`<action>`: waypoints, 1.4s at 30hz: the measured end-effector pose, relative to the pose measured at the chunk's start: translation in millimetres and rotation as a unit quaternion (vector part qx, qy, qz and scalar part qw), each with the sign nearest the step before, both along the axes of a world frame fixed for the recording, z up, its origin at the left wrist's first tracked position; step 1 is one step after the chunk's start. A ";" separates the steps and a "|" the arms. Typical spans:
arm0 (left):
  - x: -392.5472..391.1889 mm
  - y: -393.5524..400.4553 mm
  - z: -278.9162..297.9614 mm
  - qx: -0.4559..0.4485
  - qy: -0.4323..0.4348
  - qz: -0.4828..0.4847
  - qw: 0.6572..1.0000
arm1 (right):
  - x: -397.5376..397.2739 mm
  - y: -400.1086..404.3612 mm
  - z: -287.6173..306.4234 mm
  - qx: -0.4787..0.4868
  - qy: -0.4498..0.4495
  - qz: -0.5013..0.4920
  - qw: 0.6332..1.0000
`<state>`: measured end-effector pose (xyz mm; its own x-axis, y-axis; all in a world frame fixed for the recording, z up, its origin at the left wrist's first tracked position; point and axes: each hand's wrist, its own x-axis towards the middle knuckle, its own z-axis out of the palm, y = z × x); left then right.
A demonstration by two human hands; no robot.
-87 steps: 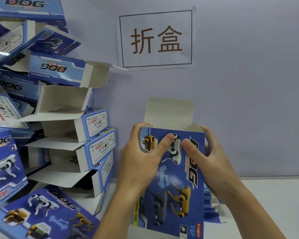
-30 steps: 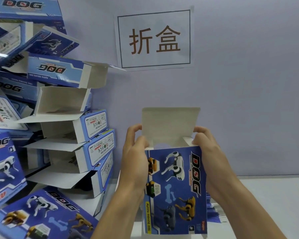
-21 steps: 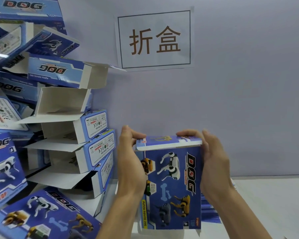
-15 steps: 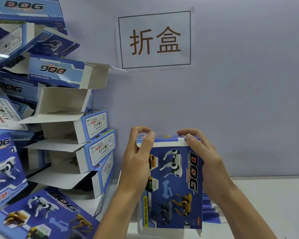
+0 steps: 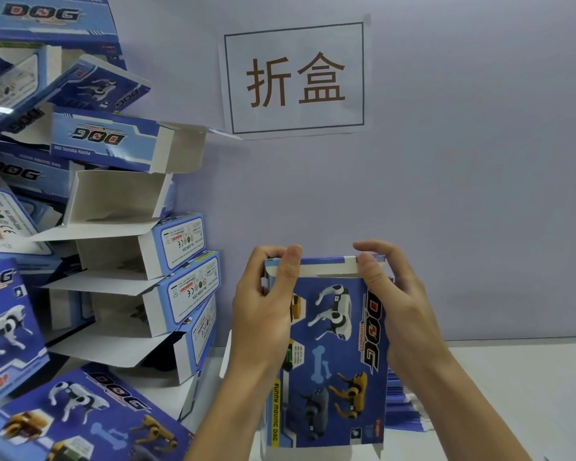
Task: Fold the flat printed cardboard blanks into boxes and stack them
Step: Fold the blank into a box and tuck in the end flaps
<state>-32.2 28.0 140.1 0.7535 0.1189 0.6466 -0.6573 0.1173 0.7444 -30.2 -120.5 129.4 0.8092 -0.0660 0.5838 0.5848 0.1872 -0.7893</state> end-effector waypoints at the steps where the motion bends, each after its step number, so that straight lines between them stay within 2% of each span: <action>1: 2.2 1.7 0.0 0.009 -0.001 -0.004 1.000 | 0.1 -0.6 0.0 0.004 0.003 0.006 1.000; 8: 5.9 8.8 -1.2 0.011 0.025 -0.071 0.997 | 2.4 -4.6 -0.2 0.018 0.017 0.036 0.999; 16: 5.3 19.2 -2.2 -0.045 0.093 -0.185 0.977 | 2.2 -3.1 -1.9 0.055 0.036 0.073 0.995; 25: 8.4 8.9 -3.0 0.047 0.037 -0.121 0.991 | 0.9 -3.7 -2.0 0.067 0.054 0.063 0.994; 29: 6.9 13.3 -5.9 0.038 0.039 -0.155 0.986 | -0.7 -5.0 -0.5 0.074 0.047 0.071 0.994; 32: 5.5 21.1 -7.9 0.068 0.001 -0.162 0.984 | -4.3 -9.9 2.4 0.097 0.023 0.085 0.991; 36: 8.5 22.4 -5.8 0.052 -0.003 -0.110 0.993 | -8.7 -10.0 3.2 0.095 -0.002 0.092 0.991; 42: 8.4 24.7 -4.0 0.040 0.016 -0.088 0.995 | -5.0 -5.3 1.8 0.091 0.015 0.074 0.993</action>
<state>-23.8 52.7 136.1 0.7784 -0.0677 0.6241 -0.6075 0.1693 0.7760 -35.2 -125.9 131.3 0.8348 -0.0470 0.5485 0.5167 0.4107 -0.7512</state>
